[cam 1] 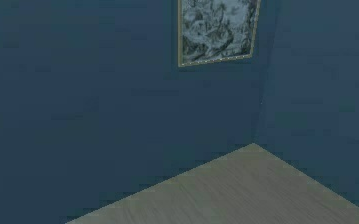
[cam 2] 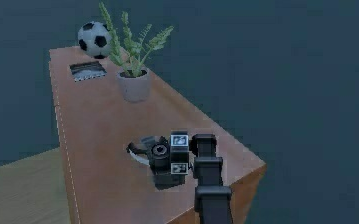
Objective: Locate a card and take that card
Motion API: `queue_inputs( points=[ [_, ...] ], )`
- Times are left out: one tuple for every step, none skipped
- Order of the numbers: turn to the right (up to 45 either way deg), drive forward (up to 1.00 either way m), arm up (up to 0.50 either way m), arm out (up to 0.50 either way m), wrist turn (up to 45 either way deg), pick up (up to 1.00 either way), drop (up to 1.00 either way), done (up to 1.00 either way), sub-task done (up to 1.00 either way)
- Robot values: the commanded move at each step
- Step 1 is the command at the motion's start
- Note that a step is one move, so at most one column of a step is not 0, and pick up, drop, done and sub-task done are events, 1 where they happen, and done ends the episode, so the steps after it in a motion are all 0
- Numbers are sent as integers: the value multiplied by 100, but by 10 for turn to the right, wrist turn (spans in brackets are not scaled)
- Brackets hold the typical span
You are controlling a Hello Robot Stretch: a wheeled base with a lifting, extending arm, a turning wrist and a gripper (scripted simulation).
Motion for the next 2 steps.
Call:
queue_inputs(
  points=[
    [0,0,0,0,0,100,0,0,0],
    [0,0,10,0,0,0,0,0,0]
  ],
)
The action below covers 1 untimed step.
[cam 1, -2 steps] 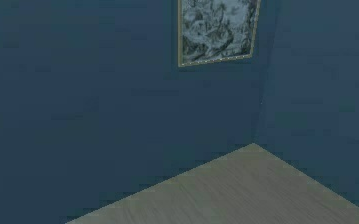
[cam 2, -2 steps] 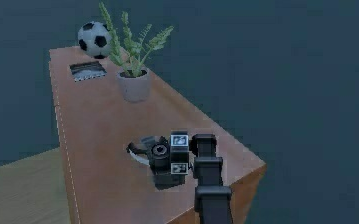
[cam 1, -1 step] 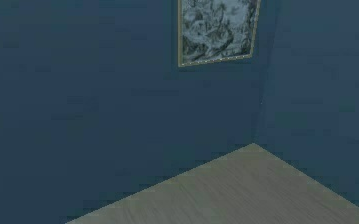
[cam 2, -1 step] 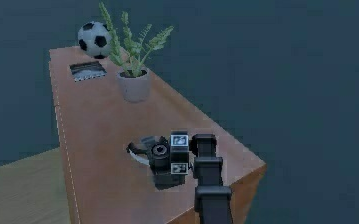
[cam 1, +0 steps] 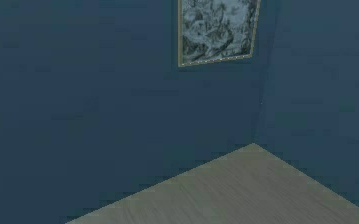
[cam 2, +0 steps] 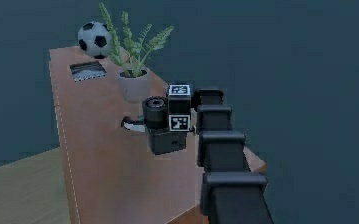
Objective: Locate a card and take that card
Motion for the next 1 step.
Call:
queue_inputs(
  points=[
    [0,0,0,0,0,0,0,100,0]
  ],
)
